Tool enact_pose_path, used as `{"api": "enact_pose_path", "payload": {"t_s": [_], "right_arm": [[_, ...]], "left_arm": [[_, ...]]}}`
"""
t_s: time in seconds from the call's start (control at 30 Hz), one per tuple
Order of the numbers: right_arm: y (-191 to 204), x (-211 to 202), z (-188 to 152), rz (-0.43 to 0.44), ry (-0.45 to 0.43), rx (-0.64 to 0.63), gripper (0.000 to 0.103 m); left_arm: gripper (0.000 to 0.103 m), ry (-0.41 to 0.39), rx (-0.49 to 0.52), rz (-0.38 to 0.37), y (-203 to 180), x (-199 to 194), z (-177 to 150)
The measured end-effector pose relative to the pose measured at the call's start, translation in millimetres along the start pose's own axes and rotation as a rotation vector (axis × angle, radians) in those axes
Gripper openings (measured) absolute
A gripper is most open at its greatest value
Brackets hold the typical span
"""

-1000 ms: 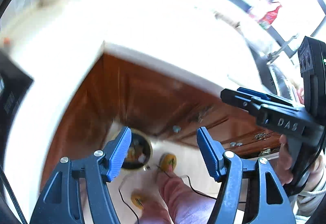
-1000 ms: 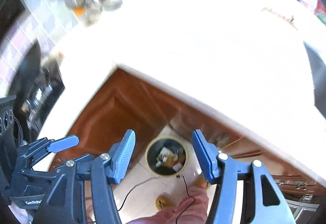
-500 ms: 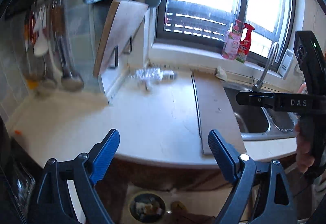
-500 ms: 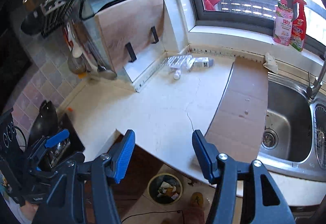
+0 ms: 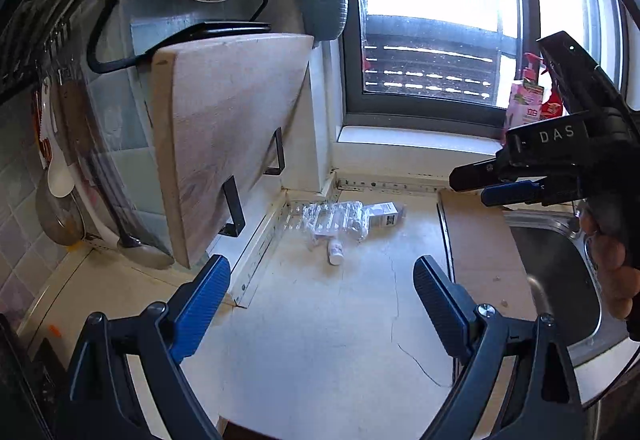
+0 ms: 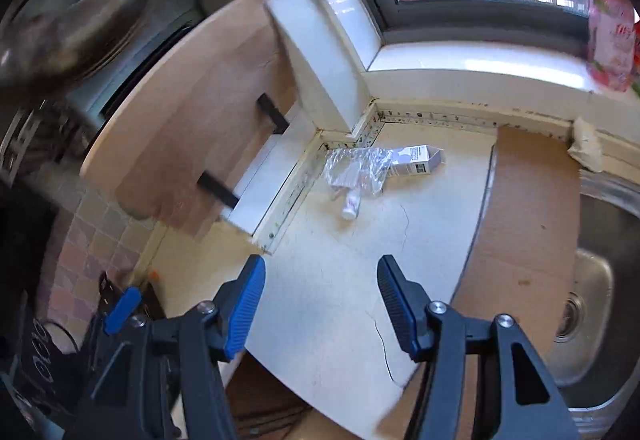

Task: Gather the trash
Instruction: 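Grasp the clear plastic bag with right tool while left tool grasps the white dropper bottle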

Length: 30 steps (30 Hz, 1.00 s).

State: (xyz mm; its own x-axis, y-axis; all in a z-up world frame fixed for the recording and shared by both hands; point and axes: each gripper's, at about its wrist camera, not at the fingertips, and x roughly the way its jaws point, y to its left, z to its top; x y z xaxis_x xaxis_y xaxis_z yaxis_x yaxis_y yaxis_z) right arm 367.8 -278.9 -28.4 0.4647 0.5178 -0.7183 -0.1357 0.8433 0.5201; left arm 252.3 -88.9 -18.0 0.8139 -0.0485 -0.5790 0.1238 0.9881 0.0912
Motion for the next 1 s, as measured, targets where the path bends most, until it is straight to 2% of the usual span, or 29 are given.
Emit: {"api": "enact_pose_path", "payload": {"t_s": [0.1, 0.2, 0.3, 0.43, 0.53, 0.77, 0.83, 1.0], "right_arm": [[-35.4, 43.1, 32.1, 0.039, 0.032, 0.078, 0.059], [-69.8, 94.4, 53.9, 0.09, 0.083, 0.172, 0.06], [-97.7, 144.8, 69.1, 0.13, 0.125, 0.256, 0.06], [-117.3, 204.1, 79.0, 0.17, 0.176, 0.315, 0.059], [-120.2, 233.5, 80.4, 0.198, 0.202, 0.325, 0.059], [-119.4, 270.8, 75.2, 0.283, 0.238, 0.316, 0.059], [-117.6, 274.3, 73.5, 0.304, 0.235, 0.286, 0.041], [-110.0, 257.1, 68.6, 0.373, 0.183, 0.209, 0.029]], "left_arm": [[0.092, 0.007, -0.018, 0.032, -9.3, 47.0, 5.2], [0.089, 0.062, -0.036, 0.064, -16.9, 94.0, 2.0], [0.086, 0.123, -0.075, 0.057, -13.2, 134.7, -6.4], [0.085, 0.168, -0.089, 0.073, -9.4, 174.7, -17.5], [0.085, 0.197, -0.101, 0.073, -7.3, 194.0, -24.2], [0.085, 0.239, -0.132, 0.068, -3.1, 225.3, -29.8], [0.085, 0.247, -0.136, 0.068, -2.1, 230.3, -30.4], [0.085, 0.257, -0.141, 0.057, -4.8, 239.8, -32.8]]}}
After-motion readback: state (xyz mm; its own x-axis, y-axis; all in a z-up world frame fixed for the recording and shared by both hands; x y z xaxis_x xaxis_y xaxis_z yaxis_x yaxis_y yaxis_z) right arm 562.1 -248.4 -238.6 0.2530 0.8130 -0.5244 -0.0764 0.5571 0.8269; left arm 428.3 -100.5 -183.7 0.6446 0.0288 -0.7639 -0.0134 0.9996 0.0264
